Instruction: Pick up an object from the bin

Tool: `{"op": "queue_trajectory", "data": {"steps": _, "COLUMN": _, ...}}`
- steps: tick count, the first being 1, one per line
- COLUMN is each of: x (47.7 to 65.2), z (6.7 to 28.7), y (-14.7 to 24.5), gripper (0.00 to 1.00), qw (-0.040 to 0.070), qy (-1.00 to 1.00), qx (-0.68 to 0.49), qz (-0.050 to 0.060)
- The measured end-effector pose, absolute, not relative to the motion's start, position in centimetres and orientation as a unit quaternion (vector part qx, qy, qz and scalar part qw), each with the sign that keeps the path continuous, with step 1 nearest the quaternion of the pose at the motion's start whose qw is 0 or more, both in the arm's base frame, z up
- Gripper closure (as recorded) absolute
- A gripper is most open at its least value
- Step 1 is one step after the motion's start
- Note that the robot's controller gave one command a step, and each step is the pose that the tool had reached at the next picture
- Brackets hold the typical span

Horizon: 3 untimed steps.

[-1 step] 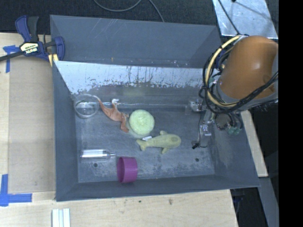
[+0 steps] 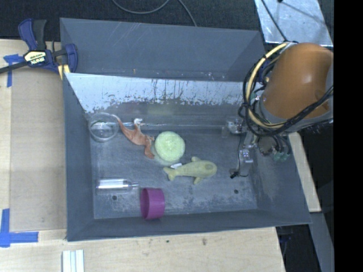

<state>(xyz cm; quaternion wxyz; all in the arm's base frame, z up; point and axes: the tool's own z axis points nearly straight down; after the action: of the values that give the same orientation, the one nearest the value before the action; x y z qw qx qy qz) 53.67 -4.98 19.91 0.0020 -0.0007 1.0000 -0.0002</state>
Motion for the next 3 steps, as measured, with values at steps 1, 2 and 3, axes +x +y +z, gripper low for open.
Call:
{"op": "queue_trajectory", "data": {"steps": 1, "x": 54.3, "z": 13.2, "y": -2.8, "gripper": 0.0, "qw": 0.004, "qy": 0.999, "qx": 0.039, "qz": 0.0}}
{"op": "queue_trajectory", "data": {"steps": 2, "x": 54.7, "z": 11.3, "y": -1.6, "gripper": 0.0, "qw": 0.0, "qy": 1.0, "qx": 0.025, "qz": 0.0}}
{"op": "queue_trajectory", "data": {"steps": 3, "x": 53.8, "z": 11.1, "y": 0.7, "gripper": 0.0, "qw": 0.0, "qy": 0.999, "qx": 0.051, "qz": 0.0}}
